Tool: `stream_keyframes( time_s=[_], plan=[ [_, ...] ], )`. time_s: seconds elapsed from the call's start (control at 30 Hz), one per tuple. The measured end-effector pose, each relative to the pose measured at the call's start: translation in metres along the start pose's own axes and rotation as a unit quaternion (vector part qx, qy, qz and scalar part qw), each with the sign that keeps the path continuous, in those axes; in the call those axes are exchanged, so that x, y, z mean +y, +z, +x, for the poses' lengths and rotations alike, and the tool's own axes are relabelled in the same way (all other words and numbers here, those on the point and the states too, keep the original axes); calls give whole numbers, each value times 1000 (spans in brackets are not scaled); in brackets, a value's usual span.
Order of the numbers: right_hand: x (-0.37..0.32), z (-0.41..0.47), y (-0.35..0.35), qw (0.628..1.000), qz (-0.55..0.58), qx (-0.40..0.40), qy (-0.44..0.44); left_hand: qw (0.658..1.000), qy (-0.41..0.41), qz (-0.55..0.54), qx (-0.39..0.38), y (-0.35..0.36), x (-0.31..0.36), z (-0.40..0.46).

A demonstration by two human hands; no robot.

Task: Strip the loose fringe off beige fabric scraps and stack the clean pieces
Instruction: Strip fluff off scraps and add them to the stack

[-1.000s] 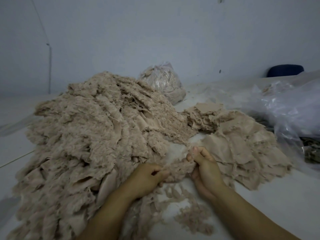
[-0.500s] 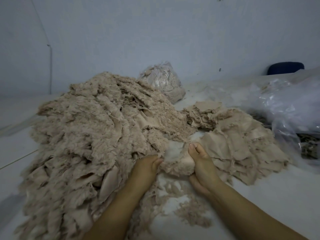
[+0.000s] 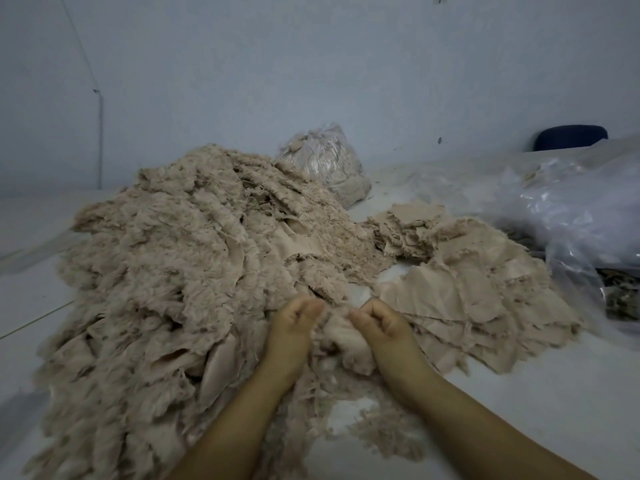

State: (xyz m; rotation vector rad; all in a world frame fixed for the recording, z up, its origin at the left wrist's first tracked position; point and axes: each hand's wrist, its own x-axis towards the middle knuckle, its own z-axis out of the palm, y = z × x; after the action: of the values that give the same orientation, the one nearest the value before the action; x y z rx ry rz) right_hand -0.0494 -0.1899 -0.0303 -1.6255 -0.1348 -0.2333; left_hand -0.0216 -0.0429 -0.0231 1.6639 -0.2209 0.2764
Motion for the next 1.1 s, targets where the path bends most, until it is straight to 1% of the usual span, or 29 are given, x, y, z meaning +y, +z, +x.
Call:
stream_keyframes(
  time_s=[0.07,0.1,0.13,0.17,0.2,0.23,0.27,0.3,0.33,0.37,0.4,0.43,0.47,0.5,0.57,0.6,0.67,0.7,0.73,0.8,0.83,0.87,0.9,0.93,0.97,1.0,1.03,1.07,1.1],
  plan=[
    [-1,3,-7,997,60,50,7,991,-44,-56,116,-11,-4,9],
    [-1,3,-10,995,82,55,11,989,-45,-59,125,-16,-6,11],
    [0,2,-13,993,107,46,22,994,-33,-50,88,-19,-9,10],
    [2,1,-12,989,143,21,36,999,-15,-28,15,-18,-11,7],
    [1,0,-10,982,183,-10,52,997,-11,2,-76,-12,-13,5],
    [1,-1,-6,974,216,-26,59,987,-1,47,-155,-7,-16,2],
    [0,0,-4,970,235,-22,64,977,15,90,-193,-2,-20,2],
    [1,2,-3,967,245,-3,71,975,29,107,-191,2,-20,3],
    [2,4,-4,965,249,28,84,979,43,116,-162,1,-22,6],
    [4,6,-8,964,241,59,98,983,46,119,-130,-2,-23,10],
    [5,7,-12,964,231,72,112,985,45,122,-110,-5,-25,12],
    [7,7,-15,967,215,68,122,984,45,136,-108,-7,-26,13],
    [8,6,-17,973,189,49,124,980,54,157,-113,-7,-26,13],
    [8,6,-18,983,140,24,112,975,63,177,-121,-5,-26,11],
    [6,6,-15,996,-2,-26,81,964,79,209,-147,-1,-23,9],
    [6,7,-12,995,-59,-47,68,959,95,219,-151,0,-22,7],
    [6,8,-8,988,-130,-79,35,951,125,241,-146,-1,-23,7],
    [7,8,-7,985,-147,-85,18,946,125,264,-140,-2,-25,9],
    [7,8,-8,986,-140,-86,10,939,116,296,-131,-5,-26,12],
    [0,4,-13,995,-63,-78,8,928,72,352,-96,-11,-30,17],
    [-4,4,-17,997,-18,-72,7,932,43,353,-75,-14,-30,19],
    [-7,4,-23,998,15,-54,8,942,26,330,-59,-16,-29,19],
    [-9,6,-27,999,29,-33,7,957,17,284,-50,-18,-26,19],
    [-9,6,-28,999,36,-18,10,975,10,215,-52,-18,-23,17],
    [-6,6,-25,998,54,-15,26,987,-2,142,-79,-15,-18,12],
    [-6,4,-20,994,91,-23,49,988,-22,78,-128,-11,-14,6],
    [-7,2,-15,988,131,-40,68,982,-49,37,-178,-6,-11,1],
    [-7,1,-10,982,164,-50,80,974,-75,10,-214,-2,-10,-2],
    [-6,1,-7,977,190,-52,87,969,-92,-11,-228,1,-11,-5]
  ],
)
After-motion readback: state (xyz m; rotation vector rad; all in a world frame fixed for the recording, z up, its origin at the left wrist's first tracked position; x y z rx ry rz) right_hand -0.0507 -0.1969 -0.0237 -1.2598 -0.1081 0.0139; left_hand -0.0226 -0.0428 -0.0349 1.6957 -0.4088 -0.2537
